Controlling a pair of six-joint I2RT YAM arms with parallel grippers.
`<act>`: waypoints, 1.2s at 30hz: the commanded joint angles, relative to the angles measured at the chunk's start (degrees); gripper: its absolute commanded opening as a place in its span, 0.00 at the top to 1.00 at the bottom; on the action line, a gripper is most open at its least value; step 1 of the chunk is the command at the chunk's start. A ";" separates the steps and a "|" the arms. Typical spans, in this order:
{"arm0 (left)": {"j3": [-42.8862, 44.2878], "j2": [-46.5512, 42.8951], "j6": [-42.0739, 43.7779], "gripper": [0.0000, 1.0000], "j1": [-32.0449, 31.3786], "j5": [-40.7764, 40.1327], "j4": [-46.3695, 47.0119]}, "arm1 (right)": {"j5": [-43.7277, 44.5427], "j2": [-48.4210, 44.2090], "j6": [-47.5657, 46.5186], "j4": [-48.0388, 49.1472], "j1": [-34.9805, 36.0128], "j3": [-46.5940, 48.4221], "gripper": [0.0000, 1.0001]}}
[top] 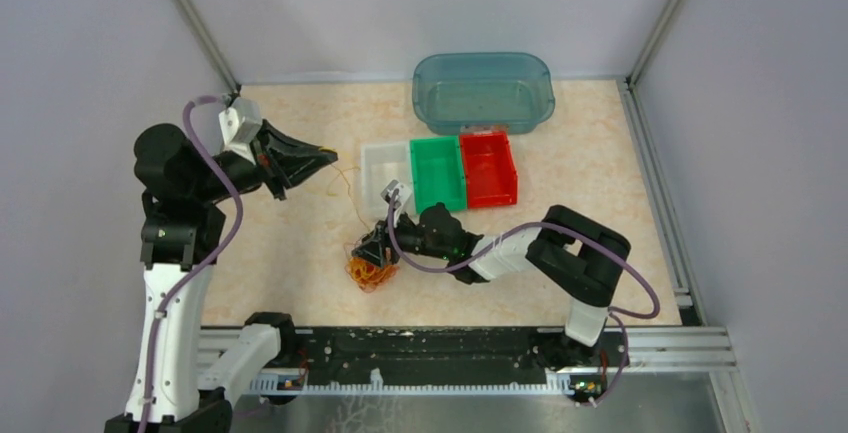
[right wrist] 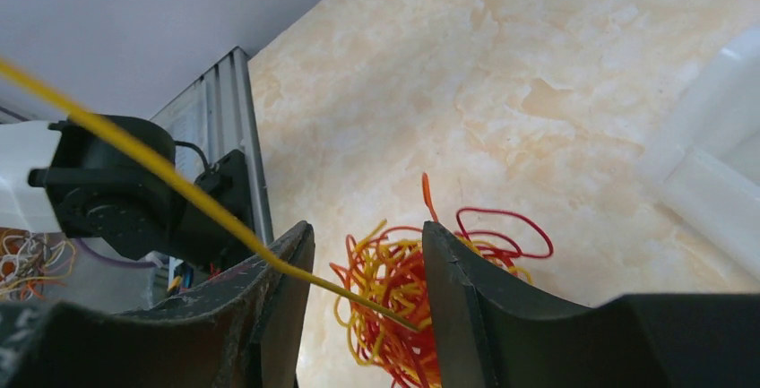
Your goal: Untangle the cables
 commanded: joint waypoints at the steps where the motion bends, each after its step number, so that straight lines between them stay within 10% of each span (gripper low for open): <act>1: 4.77 0.57 -3.71 1.00 -0.23 -3.76 6.42 | 2.21 1.12 0.50 4.95 0.88 -0.84 0.51; 36: 38.43 14.20 -6.87 1.00 -0.20 -23.06 20.71 | 8.93 2.92 0.08 8.76 1.90 -6.32 0.49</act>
